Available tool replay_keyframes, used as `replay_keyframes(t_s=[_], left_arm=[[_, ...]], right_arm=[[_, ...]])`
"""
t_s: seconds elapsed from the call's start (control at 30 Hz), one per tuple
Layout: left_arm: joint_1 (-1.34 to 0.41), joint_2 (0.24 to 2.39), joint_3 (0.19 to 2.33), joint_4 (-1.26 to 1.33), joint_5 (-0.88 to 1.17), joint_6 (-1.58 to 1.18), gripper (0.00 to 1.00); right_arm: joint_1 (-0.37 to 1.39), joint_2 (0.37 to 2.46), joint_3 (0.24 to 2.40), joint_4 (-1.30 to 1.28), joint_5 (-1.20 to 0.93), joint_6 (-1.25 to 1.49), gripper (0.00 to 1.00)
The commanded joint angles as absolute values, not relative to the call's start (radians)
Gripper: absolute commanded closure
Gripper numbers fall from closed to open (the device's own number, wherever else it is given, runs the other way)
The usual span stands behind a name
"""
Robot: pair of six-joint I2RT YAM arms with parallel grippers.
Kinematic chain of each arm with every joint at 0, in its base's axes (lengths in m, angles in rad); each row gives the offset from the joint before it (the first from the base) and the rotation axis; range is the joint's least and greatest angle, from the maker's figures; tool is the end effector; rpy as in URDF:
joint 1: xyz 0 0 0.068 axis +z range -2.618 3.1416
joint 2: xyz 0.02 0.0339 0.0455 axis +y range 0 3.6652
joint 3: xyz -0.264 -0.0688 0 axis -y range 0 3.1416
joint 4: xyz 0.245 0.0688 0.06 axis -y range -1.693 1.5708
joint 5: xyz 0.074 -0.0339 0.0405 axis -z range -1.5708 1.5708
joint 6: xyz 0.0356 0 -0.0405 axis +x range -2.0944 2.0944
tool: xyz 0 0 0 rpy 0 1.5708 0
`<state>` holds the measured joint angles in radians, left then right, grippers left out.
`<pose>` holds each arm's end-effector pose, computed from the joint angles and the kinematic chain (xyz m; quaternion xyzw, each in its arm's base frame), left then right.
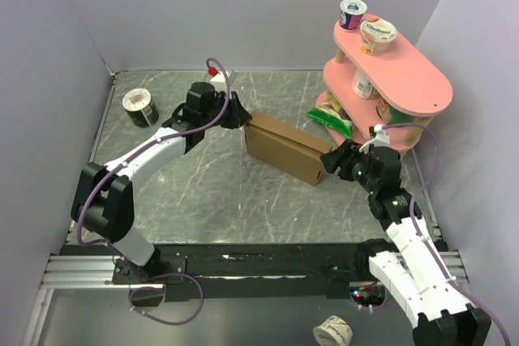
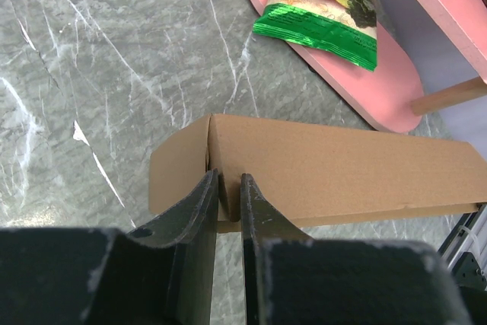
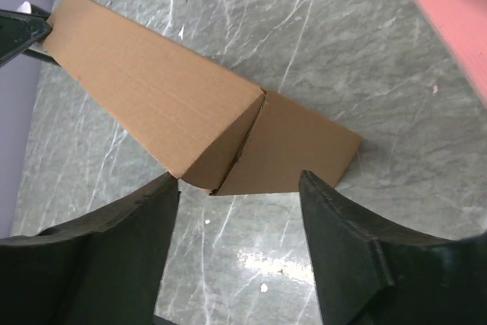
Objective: Fold the paper box
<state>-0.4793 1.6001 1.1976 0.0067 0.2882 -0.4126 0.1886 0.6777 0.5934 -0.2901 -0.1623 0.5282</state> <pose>0.3293 -0.1826 0.2949 0.1070 0.8206 -0.3444 0.4433 0.1611 0.0366 0.2783 0.0942 0.8195 0.2596 0.5021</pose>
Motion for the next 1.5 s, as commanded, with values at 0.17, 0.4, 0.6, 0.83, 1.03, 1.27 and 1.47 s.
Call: replay_keyframes(t_s=[0.17,0.4,0.6,0.83,1.03,1.27,1.47], left_arm=[[-0.497,1.677,1.158,-0.267,0.252,-0.368,0.89],[-0.497,1.677,1.157,-0.265,0.252,-0.368,0.89],[-0.497,1.669,1.154,-0.264,0.255,-0.370,0.89],[-0.499,1.667,1.152,-0.258,0.259,-0.376,0.89],[-0.500,1.669,1.158,-0.261,0.256,-0.374,0.89],[-0.500,1.667,1.158,-0.279,0.239,-0.362,0.89],[-0.500,1.669,1.164,-0.287,0.238,-0.356,0.89]], right_arm=[[0.179,0.644,0.607,-0.265,-0.261,0.523,0.32],[0.176,0.600,0.675,-0.302,-0.247,0.546,0.31],[0.144,0.662,0.655,-0.235,-0.261,0.581,0.34],[0.129,0.715,0.603,-0.149,-0.275,0.609,0.46],[0.129,0.681,0.519,-0.160,-0.261,0.623,0.62],[0.129,0.666,0.440,-0.179,-0.230,0.626,0.77],[0.129,0.652,0.430,-0.233,-0.184,0.583,0.80]])
